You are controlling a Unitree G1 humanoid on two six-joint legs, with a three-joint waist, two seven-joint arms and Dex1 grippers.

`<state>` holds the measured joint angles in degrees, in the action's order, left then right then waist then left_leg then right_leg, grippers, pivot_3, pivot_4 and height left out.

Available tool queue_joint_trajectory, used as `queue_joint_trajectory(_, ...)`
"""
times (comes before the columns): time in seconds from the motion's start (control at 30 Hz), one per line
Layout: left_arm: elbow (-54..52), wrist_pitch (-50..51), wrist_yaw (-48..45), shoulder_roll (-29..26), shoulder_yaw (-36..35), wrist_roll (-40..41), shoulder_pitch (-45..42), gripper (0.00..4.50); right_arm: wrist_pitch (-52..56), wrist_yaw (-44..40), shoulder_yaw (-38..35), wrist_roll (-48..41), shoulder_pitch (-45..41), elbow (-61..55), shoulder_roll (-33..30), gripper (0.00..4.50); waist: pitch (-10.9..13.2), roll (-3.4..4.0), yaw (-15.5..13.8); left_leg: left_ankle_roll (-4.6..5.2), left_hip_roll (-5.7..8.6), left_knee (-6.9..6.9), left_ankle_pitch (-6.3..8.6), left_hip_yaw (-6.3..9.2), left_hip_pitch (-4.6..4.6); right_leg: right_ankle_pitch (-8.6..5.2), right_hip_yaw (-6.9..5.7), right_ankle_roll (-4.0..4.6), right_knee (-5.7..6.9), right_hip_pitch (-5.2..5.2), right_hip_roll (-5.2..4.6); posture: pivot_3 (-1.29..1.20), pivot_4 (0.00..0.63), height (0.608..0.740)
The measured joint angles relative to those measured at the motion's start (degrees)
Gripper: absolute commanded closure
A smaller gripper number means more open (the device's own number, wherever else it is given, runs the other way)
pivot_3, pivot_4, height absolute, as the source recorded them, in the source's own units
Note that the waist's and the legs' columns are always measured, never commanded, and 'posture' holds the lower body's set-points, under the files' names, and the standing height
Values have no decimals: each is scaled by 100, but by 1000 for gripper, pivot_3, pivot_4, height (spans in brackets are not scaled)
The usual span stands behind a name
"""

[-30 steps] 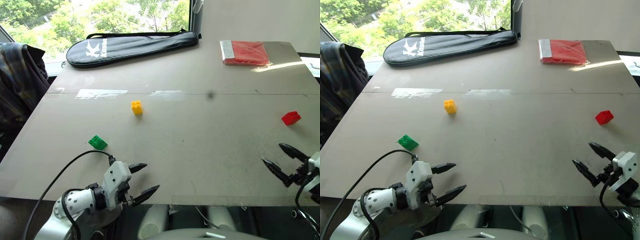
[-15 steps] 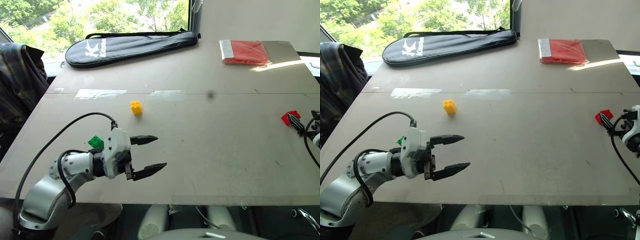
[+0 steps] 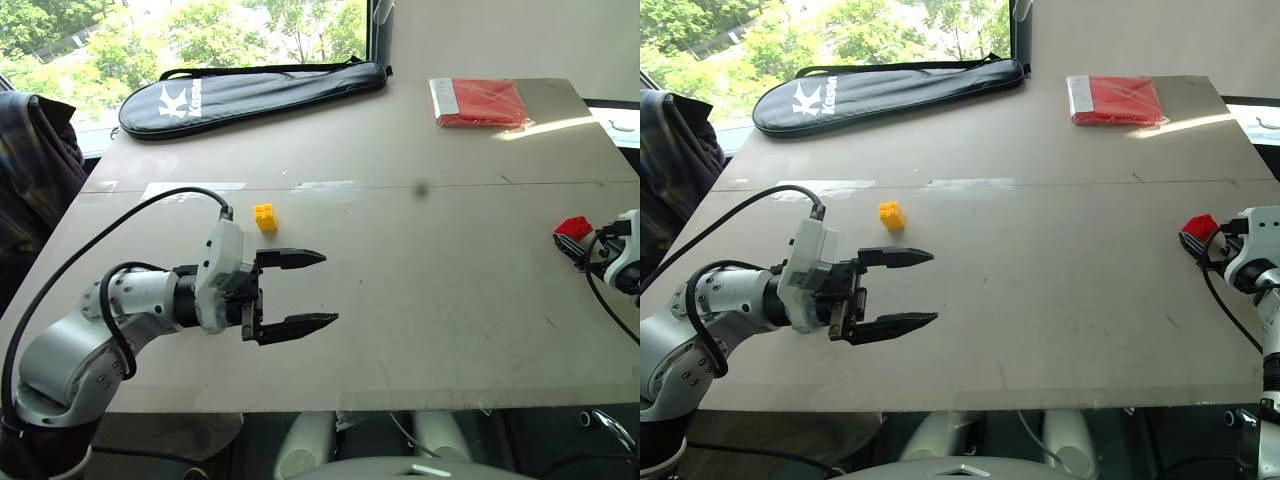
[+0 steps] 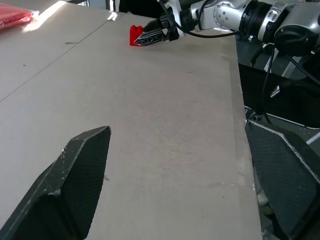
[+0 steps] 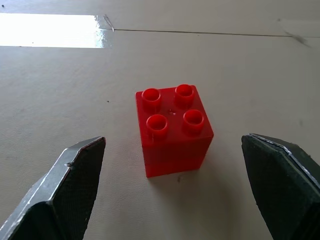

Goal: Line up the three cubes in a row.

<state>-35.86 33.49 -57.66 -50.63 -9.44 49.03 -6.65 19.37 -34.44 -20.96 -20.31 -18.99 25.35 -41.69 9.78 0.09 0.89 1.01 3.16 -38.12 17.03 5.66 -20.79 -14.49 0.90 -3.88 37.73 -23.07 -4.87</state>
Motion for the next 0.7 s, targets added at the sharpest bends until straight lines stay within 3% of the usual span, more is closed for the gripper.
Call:
queue_joint_trajectory(0.1, -3, 35, 1, 5, 75, 12, -65, 0, 0, -38, 22, 13, -8, 20, 0, 827, 0, 0, -2, 0, 0, -1, 0, 0, -1, 1, 0, -2, 0, 0, 0, 0, 150, 732)
queue_joint_trajectory(0.17, -3, 46, -1, 14, 117, 10, -137, 0, -28, -58, 28, 41, -19, 81, 0, 1665, 0, 0, -3, 0, 0, -1, 0, 1, -2, 2, 0, -4, 0, -1, 0, 0, 150, 732)
queue_joint_trajectory(0.23, -3, 46, -1, 27, 128, 9, -183, 0, -124, -82, 34, 109, -63, 141, 0, 2857, 0, 0, 5, -1, 0, -1, 0, -2, -2, 3, 3, -4, 0, -3, 0, 0, 150, 732)
queue_joint_trajectory(0.27, -3, 46, -1, 29, 135, 8, -185, 0, -138, -90, 34, 118, -71, 151, 0, 3135, 0, 0, 5, -1, 0, -1, 0, -2, -2, 3, 4, -4, 1, -4, 0, 0, 150, 732)
queue_joint_trajectory(0.43, -5, 46, -9, 31, 236, -36, -185, 0, -205, -174, 41, 174, 25, 40, 5, 3249, 0, 0, -3, -1, 0, -1, 0, 0, -4, 3, 2, -5, 1, -5, 0, 0, 150, 732)
queue_joint_trajectory(0.57, -2, 11, -31, 32, 298, -141, -137, 0, 106, -421, 60, -109, 752, -1182, 197, 3249, 0, 0, -10, -1, -1, 2, 0, 6, -8, 3, 1, -5, 2, -8, 0, 0, 150, 732)
queue_joint_trajectory(0.7, 8, -55, -118, 38, 356, -269, -132, 0, 692, 12, 251, -198, 1302, -2623, 581, 3249, 0, 0, 2, -1, -2, 1, 0, 4, -6, 3, 4, -5, 5, -10, 1, 0, 150, 732)
